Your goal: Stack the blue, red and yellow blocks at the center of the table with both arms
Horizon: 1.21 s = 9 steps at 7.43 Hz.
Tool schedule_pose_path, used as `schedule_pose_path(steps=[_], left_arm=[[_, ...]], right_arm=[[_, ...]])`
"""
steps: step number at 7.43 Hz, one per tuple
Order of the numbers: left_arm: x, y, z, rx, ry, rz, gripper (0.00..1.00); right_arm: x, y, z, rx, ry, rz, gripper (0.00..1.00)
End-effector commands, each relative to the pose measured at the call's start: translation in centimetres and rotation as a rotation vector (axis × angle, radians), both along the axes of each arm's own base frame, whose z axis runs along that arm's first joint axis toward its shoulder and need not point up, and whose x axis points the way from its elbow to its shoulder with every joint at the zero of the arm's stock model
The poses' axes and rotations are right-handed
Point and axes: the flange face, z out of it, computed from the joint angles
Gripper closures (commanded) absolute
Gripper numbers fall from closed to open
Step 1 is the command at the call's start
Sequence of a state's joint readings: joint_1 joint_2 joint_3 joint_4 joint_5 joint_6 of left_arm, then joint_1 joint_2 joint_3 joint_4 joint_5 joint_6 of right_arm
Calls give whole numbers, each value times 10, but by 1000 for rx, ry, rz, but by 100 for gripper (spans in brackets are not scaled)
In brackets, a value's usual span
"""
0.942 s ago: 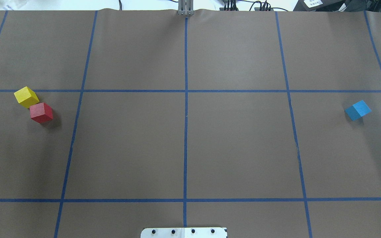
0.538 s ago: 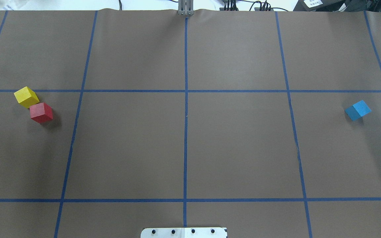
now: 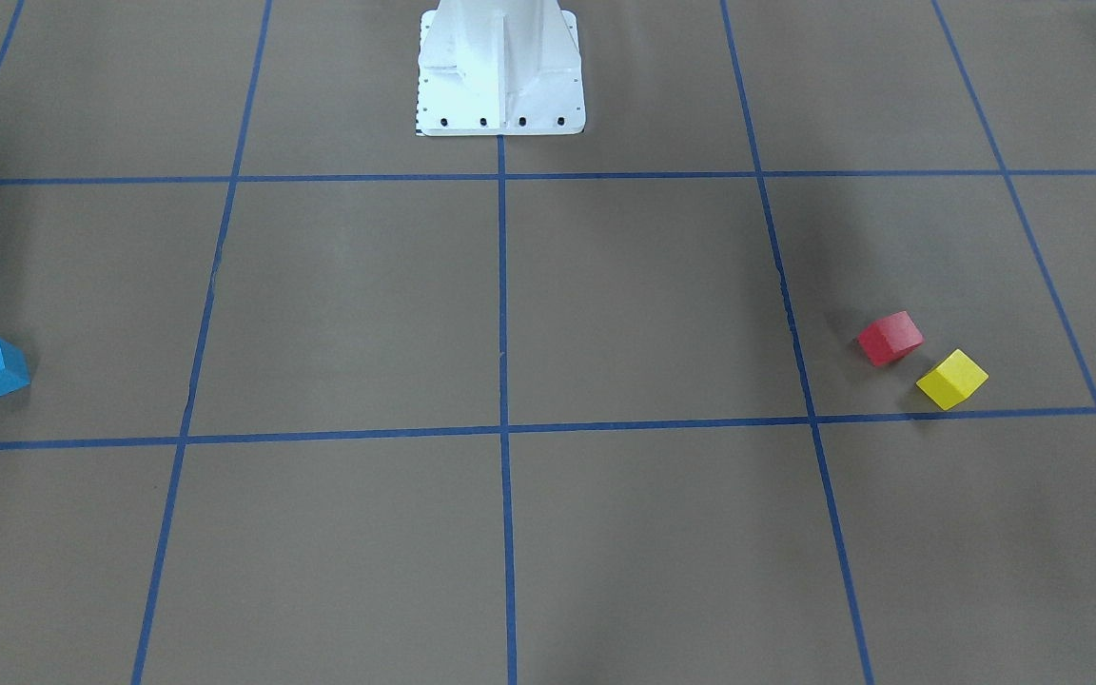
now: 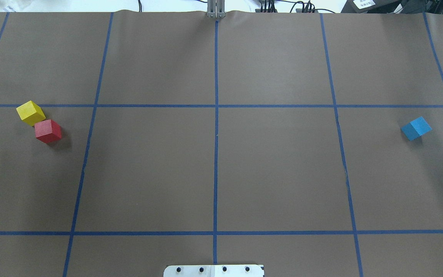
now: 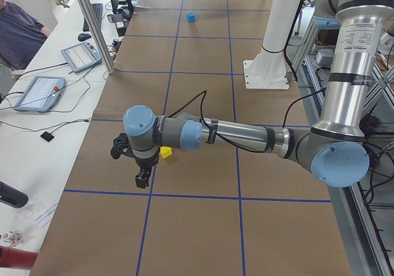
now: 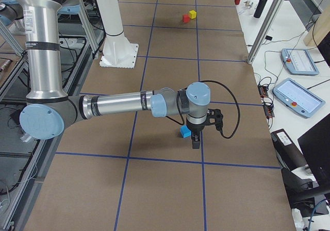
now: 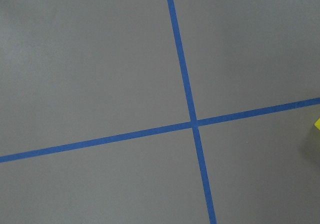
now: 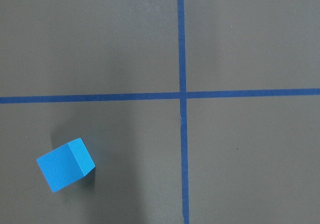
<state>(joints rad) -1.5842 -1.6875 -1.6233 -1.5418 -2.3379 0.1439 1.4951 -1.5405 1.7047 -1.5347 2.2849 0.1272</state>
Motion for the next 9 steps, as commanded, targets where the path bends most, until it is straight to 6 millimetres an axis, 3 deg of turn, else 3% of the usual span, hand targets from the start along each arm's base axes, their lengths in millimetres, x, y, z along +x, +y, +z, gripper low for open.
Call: schedule_pose_path(steps=[1, 2, 3, 4, 9], left_arm=[[6, 26, -53, 128, 8, 11, 0], [9, 25, -50, 120, 6, 16, 0], [30, 23, -53, 119, 4, 48, 0], [34, 22, -55, 103, 8, 34, 0], [34, 19, -61, 133, 9, 35, 0]], right_arm=[[-60, -19, -21, 85, 0, -108, 0], [-103, -20, -21, 171, -14, -183, 0], [-132, -18, -12, 221, -29, -234, 0], [-158, -16, -2, 237, -40, -283, 0], [-202, -10, 26, 189, -36, -370, 2]])
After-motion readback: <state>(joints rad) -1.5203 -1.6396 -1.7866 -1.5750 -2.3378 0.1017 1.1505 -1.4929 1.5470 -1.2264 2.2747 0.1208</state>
